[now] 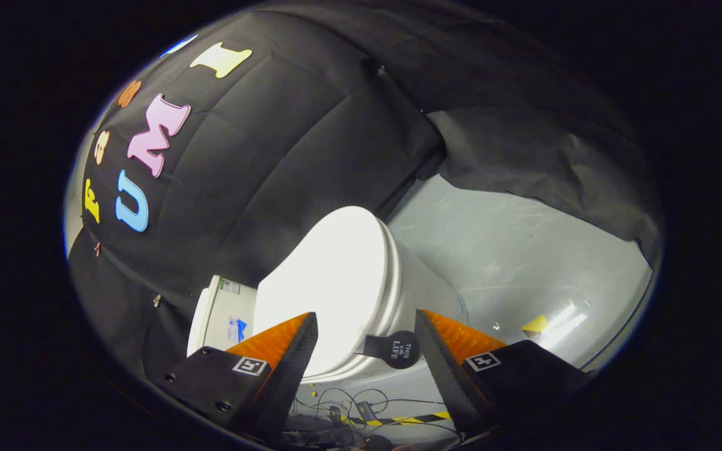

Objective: Open the toilet lid.

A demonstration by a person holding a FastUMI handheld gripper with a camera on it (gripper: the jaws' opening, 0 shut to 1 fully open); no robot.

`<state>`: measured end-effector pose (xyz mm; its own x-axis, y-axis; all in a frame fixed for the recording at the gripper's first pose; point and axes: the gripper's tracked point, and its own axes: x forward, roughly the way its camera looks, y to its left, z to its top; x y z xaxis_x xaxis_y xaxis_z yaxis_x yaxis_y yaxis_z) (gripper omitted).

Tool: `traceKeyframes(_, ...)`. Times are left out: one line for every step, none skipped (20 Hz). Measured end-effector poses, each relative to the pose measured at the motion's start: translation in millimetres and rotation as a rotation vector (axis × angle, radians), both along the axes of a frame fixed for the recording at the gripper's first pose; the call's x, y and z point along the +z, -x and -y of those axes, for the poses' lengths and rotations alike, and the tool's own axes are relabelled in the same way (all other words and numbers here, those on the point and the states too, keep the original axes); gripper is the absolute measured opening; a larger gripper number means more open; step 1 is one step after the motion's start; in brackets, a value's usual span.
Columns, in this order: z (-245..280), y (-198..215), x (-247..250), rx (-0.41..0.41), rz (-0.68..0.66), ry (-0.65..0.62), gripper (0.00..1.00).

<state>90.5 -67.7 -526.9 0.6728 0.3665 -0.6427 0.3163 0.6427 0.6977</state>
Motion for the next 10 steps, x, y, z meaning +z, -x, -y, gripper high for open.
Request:
traceKeyframes(6, 1, -9, -0.005, -0.022, 0.007, 0.97)
traceKeyframes(8, 2, -20, -0.008, -0.047, 0.01, 0.97)
traceKeyframes(9, 4, -28, -0.008, -0.071, 0.001, 0.97)
traceKeyframes(7, 7, -34, 0.002, -0.092, -0.017, 0.97)
traceKeyframes(5, 8, -39, 0.006, -0.111, -0.033, 0.95)
traceKeyframes(2, 11, -41, 0.012, -0.122, -0.058, 0.94)
traceKeyframes(-3, 10, -42, 0.016, -0.131, -0.091, 0.93)
traceKeyframes(-7, 9, -41, 0.015, -0.138, -0.121, 0.85)
traceKeyframes(-12, 7, -43, 0.022, -0.145, -0.144, 0.76)
traceKeyframes(-12, 14, -43, 0.037, -0.169, -0.148, 0.63)
